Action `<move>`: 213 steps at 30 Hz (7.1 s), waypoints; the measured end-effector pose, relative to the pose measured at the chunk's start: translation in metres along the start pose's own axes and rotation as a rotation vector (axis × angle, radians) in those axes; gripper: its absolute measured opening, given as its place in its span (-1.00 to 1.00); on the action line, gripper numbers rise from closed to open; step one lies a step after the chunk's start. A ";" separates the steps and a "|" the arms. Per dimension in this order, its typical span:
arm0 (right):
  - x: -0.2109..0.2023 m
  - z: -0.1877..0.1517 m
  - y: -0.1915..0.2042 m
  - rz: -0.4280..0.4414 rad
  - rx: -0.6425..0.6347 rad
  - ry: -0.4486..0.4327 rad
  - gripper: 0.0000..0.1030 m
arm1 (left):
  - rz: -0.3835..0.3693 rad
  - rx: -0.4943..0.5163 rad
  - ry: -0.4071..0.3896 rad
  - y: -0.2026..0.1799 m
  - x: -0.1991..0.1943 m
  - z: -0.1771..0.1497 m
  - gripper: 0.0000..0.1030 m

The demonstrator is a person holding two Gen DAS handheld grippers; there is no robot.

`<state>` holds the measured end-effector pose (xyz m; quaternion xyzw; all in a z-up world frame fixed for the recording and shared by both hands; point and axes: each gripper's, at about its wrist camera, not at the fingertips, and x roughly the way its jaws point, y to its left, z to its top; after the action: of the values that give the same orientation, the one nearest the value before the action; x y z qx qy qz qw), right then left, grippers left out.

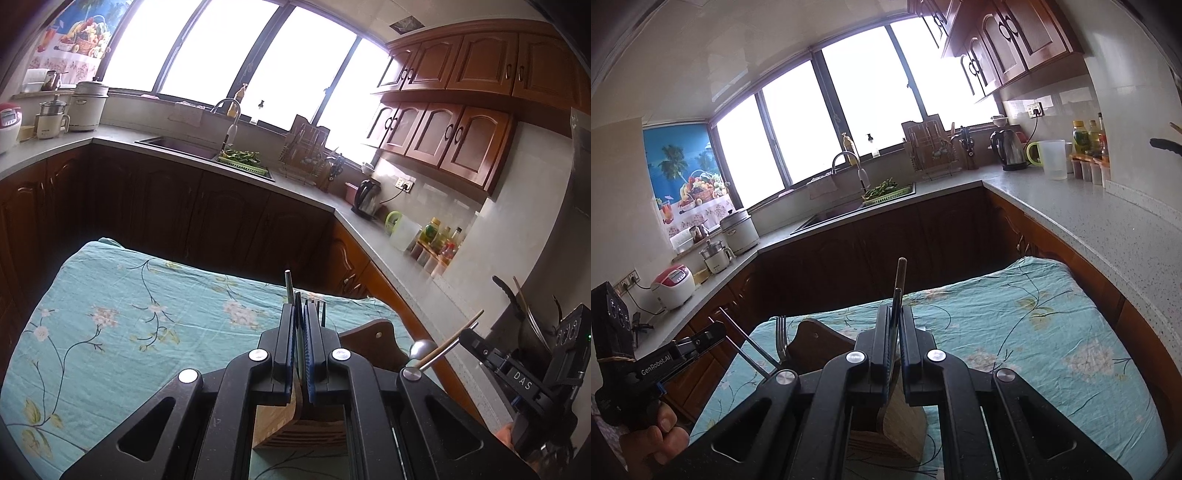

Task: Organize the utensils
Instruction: 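Insert the steel chopstick into the holder and open the left gripper while the right gripper releases its chopstick there, then withdraw both grippers from the holder back over the remaining chopsticks, then close the left gripper on another steel chopstick while the right gripper grasps a wooden chopstick, then lift the steel chopstick with the left gripper while the right gripper carries its wooden chopstick to the holder, then insert the steel chopstick into the holder and open the left gripper while the right gripper releases its chopstick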

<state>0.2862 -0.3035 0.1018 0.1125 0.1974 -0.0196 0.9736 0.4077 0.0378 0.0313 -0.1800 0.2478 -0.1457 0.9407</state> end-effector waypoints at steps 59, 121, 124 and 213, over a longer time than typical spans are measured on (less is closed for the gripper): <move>-0.120 -0.160 -0.010 0.043 0.024 0.285 0.93 | 0.209 0.027 0.293 -0.037 -0.189 -0.129 0.90; -0.017 -0.185 -0.009 0.004 -0.118 0.521 -0.83 | 0.066 0.289 0.548 -0.055 -0.057 -0.151 -0.62; -0.012 -0.182 -0.006 0.006 -0.125 0.524 -0.81 | 0.078 0.227 0.551 -0.051 -0.061 -0.148 -0.60; -0.135 0.022 0.045 0.137 -0.094 -0.133 -0.90 | -0.124 0.114 -0.130 -0.040 -0.228 0.018 -0.97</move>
<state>0.1743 -0.2655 0.1833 0.0783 0.1248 0.0487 0.9879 0.2197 0.0894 0.1566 -0.1502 0.1662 -0.2053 0.9527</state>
